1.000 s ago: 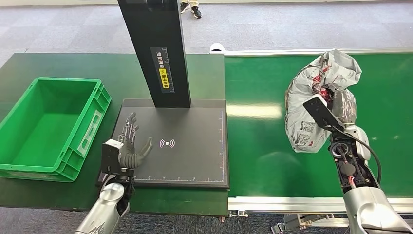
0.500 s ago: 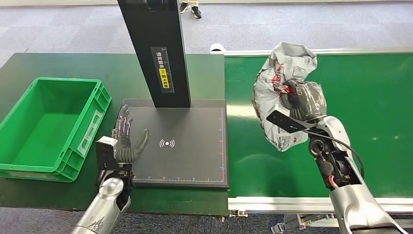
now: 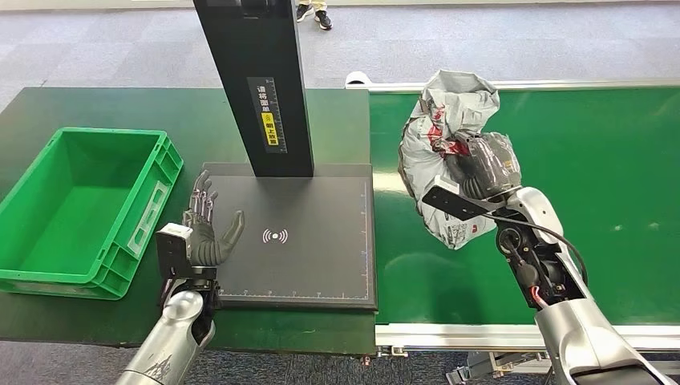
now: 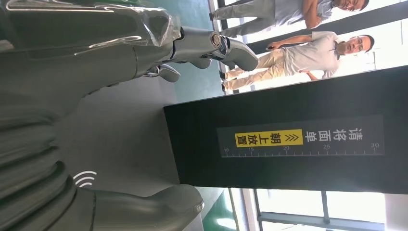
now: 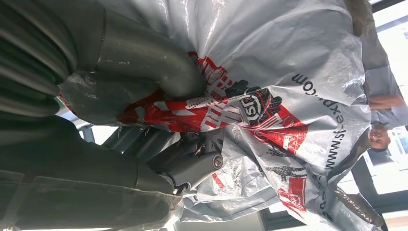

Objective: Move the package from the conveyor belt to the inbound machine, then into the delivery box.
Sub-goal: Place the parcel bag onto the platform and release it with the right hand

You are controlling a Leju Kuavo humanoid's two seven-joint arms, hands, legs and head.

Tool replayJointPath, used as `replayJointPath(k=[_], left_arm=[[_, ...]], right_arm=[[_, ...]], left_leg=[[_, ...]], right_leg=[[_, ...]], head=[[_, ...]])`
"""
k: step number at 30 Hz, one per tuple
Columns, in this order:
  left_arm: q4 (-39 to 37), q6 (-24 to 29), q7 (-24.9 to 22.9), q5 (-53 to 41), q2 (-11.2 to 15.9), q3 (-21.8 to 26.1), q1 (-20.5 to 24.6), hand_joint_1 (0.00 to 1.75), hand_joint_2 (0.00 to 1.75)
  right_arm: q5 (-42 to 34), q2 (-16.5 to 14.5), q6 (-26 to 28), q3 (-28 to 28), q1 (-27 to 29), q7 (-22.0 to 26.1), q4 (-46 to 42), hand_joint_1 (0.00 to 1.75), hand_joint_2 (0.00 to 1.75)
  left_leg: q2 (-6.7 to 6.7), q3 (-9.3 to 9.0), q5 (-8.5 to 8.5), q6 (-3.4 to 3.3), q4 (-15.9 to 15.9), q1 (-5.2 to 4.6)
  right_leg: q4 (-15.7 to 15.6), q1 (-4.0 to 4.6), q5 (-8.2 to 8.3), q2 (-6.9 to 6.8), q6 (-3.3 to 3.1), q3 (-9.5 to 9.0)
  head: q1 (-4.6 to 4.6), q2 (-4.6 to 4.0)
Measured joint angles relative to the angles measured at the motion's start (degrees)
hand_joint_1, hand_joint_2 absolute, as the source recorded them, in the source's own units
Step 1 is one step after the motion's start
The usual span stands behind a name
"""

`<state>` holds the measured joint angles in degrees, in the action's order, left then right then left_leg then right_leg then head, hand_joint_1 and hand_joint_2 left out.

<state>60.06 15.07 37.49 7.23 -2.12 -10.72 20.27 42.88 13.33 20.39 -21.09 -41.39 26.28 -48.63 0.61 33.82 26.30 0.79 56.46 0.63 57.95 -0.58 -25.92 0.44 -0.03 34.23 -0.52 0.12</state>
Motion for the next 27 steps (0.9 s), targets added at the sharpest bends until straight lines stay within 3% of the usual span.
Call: replayJointPath(k=[3,6,8,11,19,23,27], left_arm=[[0.0,1.3,0.5,-0.6,-0.1,0.1,0.1,0.0,1.75],[-0.2,3.2,0.8,-1.9,-0.9,0.0,1.6,0.0,1.75],[-0.4,3.4,0.8,-2.3,-1.7,-0.3,2.6,0.0,1.75],[-0.8,3.5,0.7,-2.3,-2.2,-0.6,2.8,0.0,1.75],[-1.2,3.5,0.7,-2.3,-2.2,-0.6,2.9,0.0,1.75],[-2.0,3.3,0.8,-2.1,-2.3,-0.8,3.0,0.0,1.75],[-3.0,3.0,1.2,-1.5,-2.3,-0.8,3.7,0.0,1.75]], right_arm=[[4.6,-1.8,-4.4,-1.8,-1.7,1.3,1.1,1.75,1.75],[14.8,-8.1,-13.1,-11.0,-6.9,2.0,6.5,1.75,1.75],[17.4,-11.9,-14.2,-18.1,-8.9,2.0,9.6,1.75,1.75],[18.3,-15.2,-14.1,-25.2,-11.3,2.1,12.8,1.75,1.75],[18.2,-16.3,-14.0,-29.0,-12.8,2.1,14.6,1.75,1.75],[17.1,-18.5,-13.9,-34.6,-14.3,2.4,17.4,1.75,1.75],[16.5,-19.3,-15.1,-36.8,-15.0,0.9,19.7,1.75,1.75]], left_leg=[[-0.21,0.12,0.0,0.01,0.0,0.0],[-0.91,-0.14,0.01,0.03,0.0,0.06],[-0.68,-0.17,-0.03,0.06,0.0,0.11],[-0.31,-0.09,-0.07,0.1,0.0,0.16],[-0.3,-0.05,-0.07,0.1,0.0,0.14],[-0.3,-0.05,-0.05,0.07,0.0,0.08],[-0.3,-0.06,-0.05,0.07,0.0,0.09]], right_leg=[[0.0,0.02,0.04,0.15,-0.05,0.01],[0.1,0.07,0.15,0.79,-0.17,0.18],[0.1,0.11,0.13,0.63,-0.17,0.18],[0.1,0.16,0.07,0.29,-0.17,0.14],[0.1,0.15,0.07,0.29,-0.15,0.12],[0.0,0.08,0.08,0.29,-0.13,0.12],[0.0,0.09,0.08,0.29,-0.13,0.12]], head=[[0.05,-0.01],[0.07,0.0],[0.08,-0.01],[0.08,0.0],[0.11,0.01],[0.1,0.01],[0.1,0.01]])
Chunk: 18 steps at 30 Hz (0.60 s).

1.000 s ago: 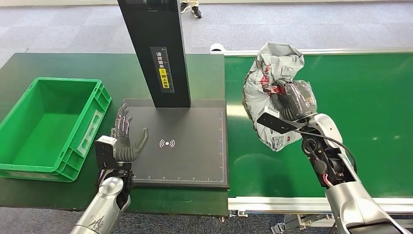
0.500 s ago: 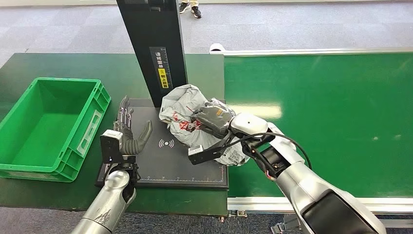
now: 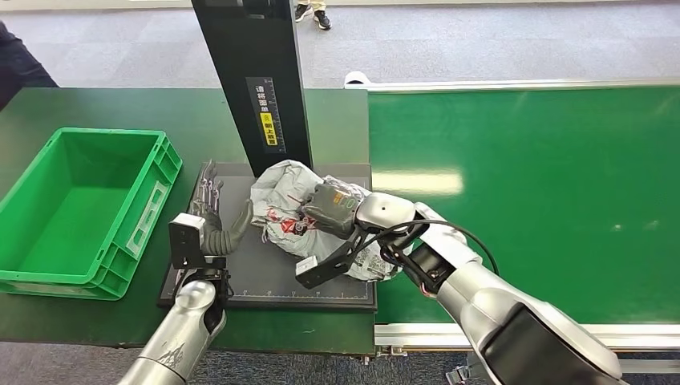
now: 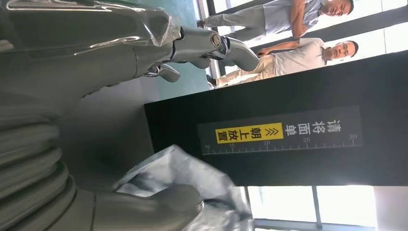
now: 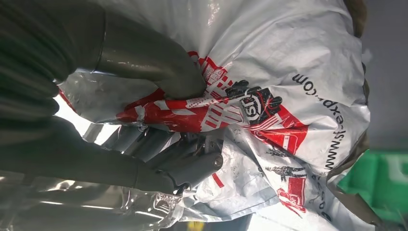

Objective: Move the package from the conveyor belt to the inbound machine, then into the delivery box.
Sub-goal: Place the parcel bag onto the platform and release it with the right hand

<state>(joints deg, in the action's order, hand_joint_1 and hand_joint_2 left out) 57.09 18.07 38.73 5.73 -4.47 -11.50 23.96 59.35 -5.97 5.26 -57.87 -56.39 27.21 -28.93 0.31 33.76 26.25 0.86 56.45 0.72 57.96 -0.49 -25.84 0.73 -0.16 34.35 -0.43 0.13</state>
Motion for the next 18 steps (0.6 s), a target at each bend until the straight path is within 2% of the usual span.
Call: replayJointPath(k=[18], left_arm=[[-2.5,-1.0,0.3,0.4,-0.4,-0.3,1.5,0.0,1.75]], right_arm=[[-1.1,-0.7,-1.1,-3.5,-0.6,-0.3,4.9,1.75,1.75]], left_leg=[[0.0,0.0,0.0,0.0,0.0,0.0]], right_leg=[[0.0,0.0,0.0,0.0,0.0,0.0]], head=[[0.01,-0.02]])
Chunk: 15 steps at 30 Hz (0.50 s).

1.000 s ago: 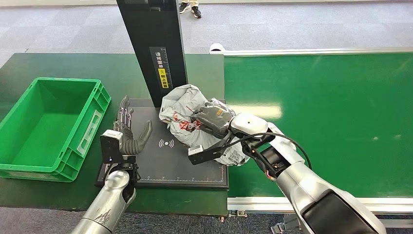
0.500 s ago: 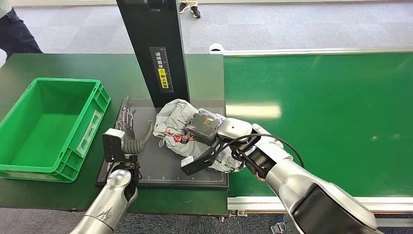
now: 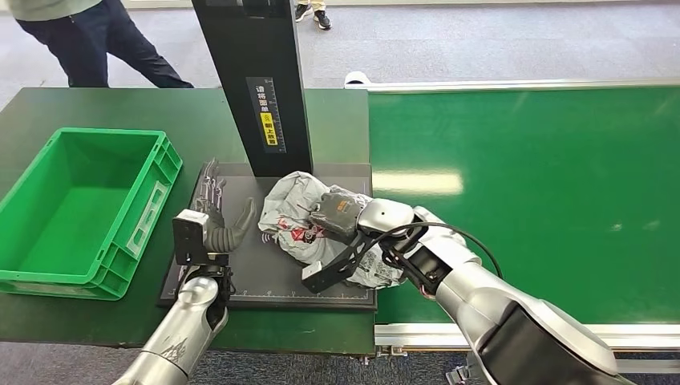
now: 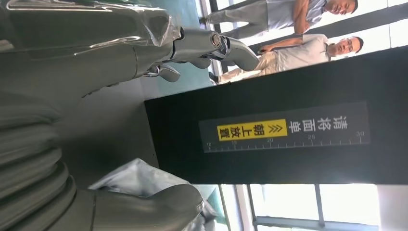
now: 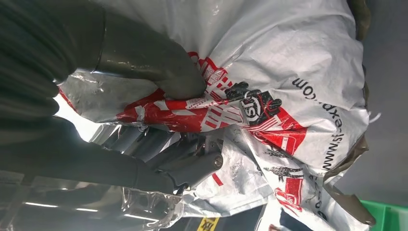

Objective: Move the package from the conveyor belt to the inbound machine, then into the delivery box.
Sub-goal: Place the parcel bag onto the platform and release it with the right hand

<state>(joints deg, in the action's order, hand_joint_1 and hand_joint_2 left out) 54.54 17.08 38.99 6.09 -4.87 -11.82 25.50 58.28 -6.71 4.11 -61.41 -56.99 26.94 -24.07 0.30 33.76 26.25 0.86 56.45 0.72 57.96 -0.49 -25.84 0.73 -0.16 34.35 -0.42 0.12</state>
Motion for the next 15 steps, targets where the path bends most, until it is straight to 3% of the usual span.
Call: replayJointPath(k=[15], left_arm=[[-3.5,-2.5,0.0,0.2,-2.6,-3.5,2.9,0.0,1.75]], right_arm=[[-4.2,-2.4,8.2,-0.7,3.9,1.5,4.9,1.75,1.75]], left_leg=[[-0.03,-0.02,0.01,0.0,0.0,0.0]], right_leg=[[0.0,0.0,0.0,0.01,0.0,-0.01]], head=[[-0.01,0.01]])
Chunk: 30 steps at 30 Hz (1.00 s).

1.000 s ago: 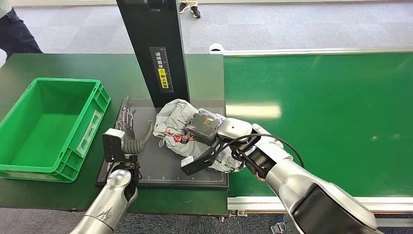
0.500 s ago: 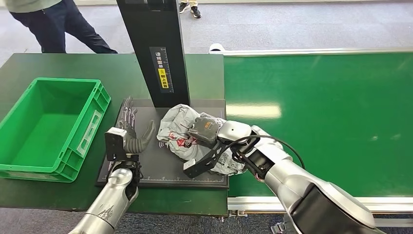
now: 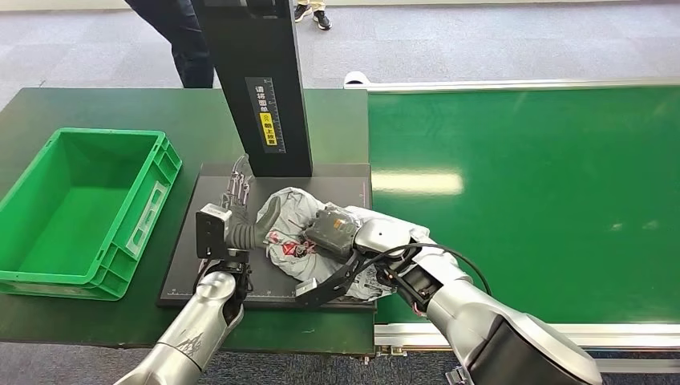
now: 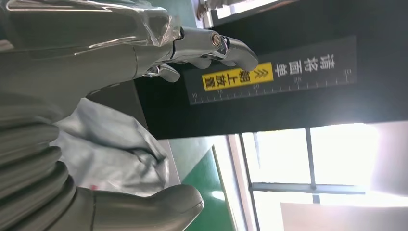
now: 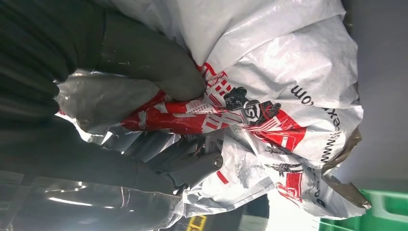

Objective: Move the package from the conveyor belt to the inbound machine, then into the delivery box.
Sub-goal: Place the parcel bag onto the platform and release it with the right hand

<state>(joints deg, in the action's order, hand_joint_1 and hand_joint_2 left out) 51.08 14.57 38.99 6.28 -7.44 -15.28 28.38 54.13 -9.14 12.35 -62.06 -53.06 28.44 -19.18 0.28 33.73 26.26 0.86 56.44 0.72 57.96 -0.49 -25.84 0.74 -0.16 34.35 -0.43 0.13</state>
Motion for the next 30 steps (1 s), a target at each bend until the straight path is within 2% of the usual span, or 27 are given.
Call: replayJointPath(k=[7,15,16,17,20,21,22,25,30], left_arm=[[-1.6,-0.1,0.0,0.4,-0.8,-0.8,0.8,0.0,1.75],[-3.6,-0.1,0.3,1.1,-1.2,-1.9,1.9,0.0,1.75],[-3.8,-0.1,0.3,1.3,-1.3,-2.0,2.1,0.0,1.75],[-4.0,-0.1,0.4,1.4,-1.3,-2.2,2.2,0.0,1.75],[-4.7,-0.1,0.6,1.7,-1.4,-2.4,2.6,0.0,1.75],[-4.9,-0.1,0.7,1.8,-1.4,-2.5,2.7,0.0,1.75],[-5.1,-0.1,0.7,1.9,-1.4,-2.7,2.8,0.0,1.75],[-5.6,0.0,0.9,2.2,-1.4,-3.1,2.9,0.0,1.75],[-6.3,0.0,0.9,2.5,-1.4,-3.4,3.1,0.0,1.75]], right_arm=[[-0.6,-1.1,0.7,0.2,1.1,0.6,0.8,1.75,1.75],[-1.8,-1.6,4.1,0.3,2.7,5.1,1.0,1.75,1.75],[-1.8,-1.6,4.2,0.3,2.8,5.1,1.0,1.69,1.75],[-1.8,-1.7,4.2,0.3,2.9,4.9,1.0,1.51,1.75],[-1.5,-1.7,4.0,0.2,2.9,3.1,1.0,0.3,1.75],[-1.4,-1.7,4.0,0.2,2.9,2.2,1.0,0.05,1.75],[-1.3,-1.7,4.2,0.2,2.9,1.2,1.1,0.0,1.75],[-1.1,-1.6,5.2,0.3,2.9,-1.1,1.1,0.0,1.75],[-1.0,-1.4,6.6,0.3,2.8,-2.3,1.2,0.0,1.75]], left_leg=[[0.0,-0.02,0.0,0.0,0.0,0.0],[0.0,-0.03,0.0,0.0,0.0,0.0],[0.0,-0.03,0.0,0.0,0.0,0.0],[0.0,-0.03,0.0,0.0,0.0,0.0],[0.0,-0.04,0.0,0.0,0.0,0.0],[0.0,-0.04,0.0,0.0,0.0,0.0],[0.01,-0.05,0.0,0.0,0.0,0.0],[0.01,-0.08,-0.01,0.0,0.0,0.0],[0.01,-0.14,-0.01,0.0,0.0,0.0]], right_leg=[[0.0,0.0,0.0,0.0,0.0,-0.01],[0.0,0.0,0.0,0.0,0.0,-0.04],[0.0,0.0,0.0,0.0,0.0,-0.04],[0.0,0.0,0.0,0.0,0.0,-0.04],[0.0,0.0,0.0,0.0,0.0,-0.04],[0.0,0.0,0.0,0.0,0.0,-0.04],[0.0,0.0,0.0,0.0,0.0,-0.05],[0.0,0.0,0.0,0.0,0.0,-0.08],[0.0,0.0,0.0,0.0,0.0,-0.14]], head=[[0.01,0.0],[0.0,0.0],[0.0,0.0],[0.0,0.0],[0.01,0.0],[0.01,-0.01],[0.0,-0.01],[0.0,0.0],[-0.01,-0.01]])
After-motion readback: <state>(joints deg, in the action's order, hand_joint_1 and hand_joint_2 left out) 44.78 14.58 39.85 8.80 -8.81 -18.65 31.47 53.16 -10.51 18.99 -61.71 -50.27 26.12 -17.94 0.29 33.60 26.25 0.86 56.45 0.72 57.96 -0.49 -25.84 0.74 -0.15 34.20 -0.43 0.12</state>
